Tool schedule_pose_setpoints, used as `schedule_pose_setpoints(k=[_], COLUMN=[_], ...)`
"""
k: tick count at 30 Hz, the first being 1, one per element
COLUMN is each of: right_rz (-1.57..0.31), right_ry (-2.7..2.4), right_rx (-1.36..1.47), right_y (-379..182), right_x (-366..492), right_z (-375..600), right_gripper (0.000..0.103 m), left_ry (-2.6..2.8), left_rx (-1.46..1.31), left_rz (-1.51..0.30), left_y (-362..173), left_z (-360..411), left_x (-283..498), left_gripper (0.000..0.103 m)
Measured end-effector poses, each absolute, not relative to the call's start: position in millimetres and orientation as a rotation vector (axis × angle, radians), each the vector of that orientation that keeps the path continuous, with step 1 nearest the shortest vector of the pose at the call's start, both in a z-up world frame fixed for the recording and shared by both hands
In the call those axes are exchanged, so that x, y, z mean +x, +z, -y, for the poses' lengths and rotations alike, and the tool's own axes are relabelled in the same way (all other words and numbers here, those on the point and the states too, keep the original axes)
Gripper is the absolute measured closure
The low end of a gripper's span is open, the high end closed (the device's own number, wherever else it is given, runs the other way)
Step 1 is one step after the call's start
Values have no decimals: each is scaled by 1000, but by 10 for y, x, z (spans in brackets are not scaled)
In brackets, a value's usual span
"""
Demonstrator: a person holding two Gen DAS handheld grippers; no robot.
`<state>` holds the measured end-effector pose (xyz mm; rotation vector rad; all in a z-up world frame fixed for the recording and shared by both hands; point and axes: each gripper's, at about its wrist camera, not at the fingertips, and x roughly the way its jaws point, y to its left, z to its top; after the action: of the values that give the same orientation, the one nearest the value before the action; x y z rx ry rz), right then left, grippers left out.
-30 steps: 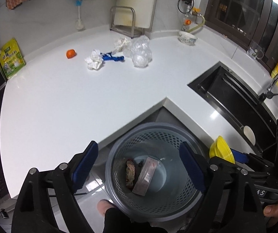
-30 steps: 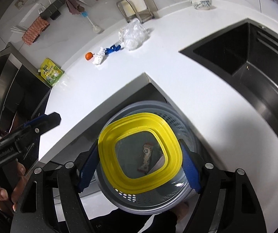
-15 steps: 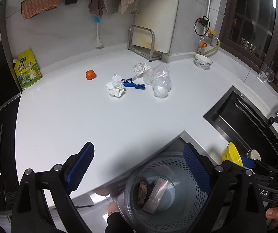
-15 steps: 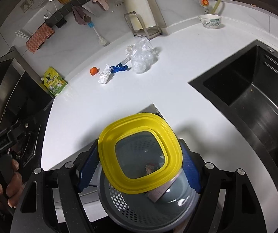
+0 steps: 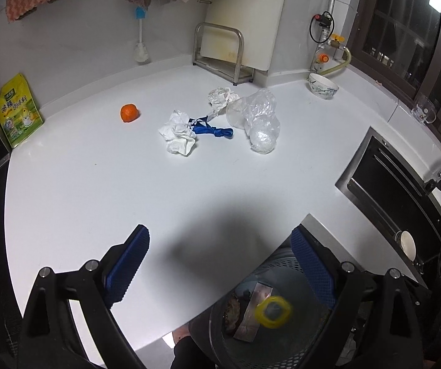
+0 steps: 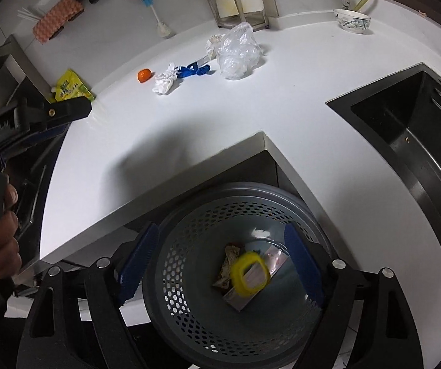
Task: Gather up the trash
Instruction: 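Open the right tool to drop the yellow lid into the basket, then reach the right tool to the clear plastic bag and close on it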
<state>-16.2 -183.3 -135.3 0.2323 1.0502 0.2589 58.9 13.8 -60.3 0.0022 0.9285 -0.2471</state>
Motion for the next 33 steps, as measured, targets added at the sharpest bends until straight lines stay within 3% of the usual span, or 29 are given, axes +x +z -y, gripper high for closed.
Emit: schedule_pose_setpoints(k=[17, 33], right_rz=[-905, -878], right_ry=[133, 71], right_rx=[260, 217], right_y=[-1074, -1244], right_x=[809, 2092], right_z=[1753, 1683], right_gripper=[23, 23], left_ry=[-164, -185], left_rx=[-19, -22], left_rz=[-871, -911], left_y=[-670, -1121], left_z=[-577, -521], left_x=[1434, 2401], left_gripper=[12, 12])
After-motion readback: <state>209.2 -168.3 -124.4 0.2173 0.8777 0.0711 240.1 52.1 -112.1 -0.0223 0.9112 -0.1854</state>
